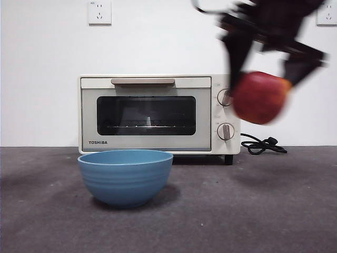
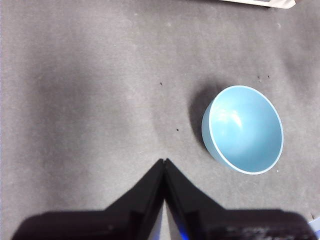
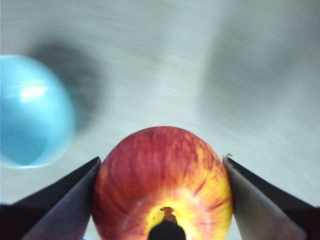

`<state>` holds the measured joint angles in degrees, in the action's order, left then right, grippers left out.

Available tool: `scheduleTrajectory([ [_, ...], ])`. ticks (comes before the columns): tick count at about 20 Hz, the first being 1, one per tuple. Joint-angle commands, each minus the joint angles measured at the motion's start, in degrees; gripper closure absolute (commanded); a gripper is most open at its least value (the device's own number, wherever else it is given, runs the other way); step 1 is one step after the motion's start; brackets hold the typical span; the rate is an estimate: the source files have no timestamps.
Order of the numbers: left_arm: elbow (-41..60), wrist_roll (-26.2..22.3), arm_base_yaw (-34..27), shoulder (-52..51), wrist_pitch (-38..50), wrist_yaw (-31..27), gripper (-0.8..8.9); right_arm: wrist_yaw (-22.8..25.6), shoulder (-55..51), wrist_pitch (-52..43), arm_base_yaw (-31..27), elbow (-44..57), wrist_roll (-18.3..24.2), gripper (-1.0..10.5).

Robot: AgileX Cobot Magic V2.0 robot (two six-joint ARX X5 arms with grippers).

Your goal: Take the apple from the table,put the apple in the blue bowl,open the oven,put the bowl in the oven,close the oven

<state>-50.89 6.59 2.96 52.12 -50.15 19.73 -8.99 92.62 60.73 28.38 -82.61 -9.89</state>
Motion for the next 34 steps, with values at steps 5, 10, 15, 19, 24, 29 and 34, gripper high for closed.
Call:
scheduleTrajectory([
  [5, 0.2, -0.8, 0.1, 0.2, 0.0, 0.0, 8.18, 0.9, 9.4, -0.7, 14.4, -15.3, -2.0, 9.6],
  [10, 0.2, -0.9, 0.1, 0.2, 0.0, -0.3, 8.18, 0.9, 20.3, 2.6, 17.4, -23.8, -2.0, 9.6],
  [15, 0.2, -1.6, 0.1, 0.2, 0.0, -0.3, 8.18, 0.5, 29.0, 2.6, 19.6, -24.6, -2.1, 9.6],
  [19, 0.2, -2.3, 0.1, 0.2, -0.2, -0.3, 8.18, 2.0, 32.6, 1.2, 20.8, -24.6, -2.1, 9.6],
  [24, 0.2, -2.4, 0.1, 0.2, -1.1, -0.3, 8.18, 5.0, 33.3, 0.4, 20.8, -24.6, -1.9, 9.6],
  [29, 0.2, -2.8, 0.1, 0.2, -1.5, -0.3, 8.18, 5.0, 33.7, 0.0, 20.7, -24.6, -2.0, 9.4],
  [34, 0.2, -2.8, 0.1, 0.2, -1.6, -0.3, 8.18, 4.9, 33.7, 1.1, 20.7, -24.6, -2.4, 5.8],
])
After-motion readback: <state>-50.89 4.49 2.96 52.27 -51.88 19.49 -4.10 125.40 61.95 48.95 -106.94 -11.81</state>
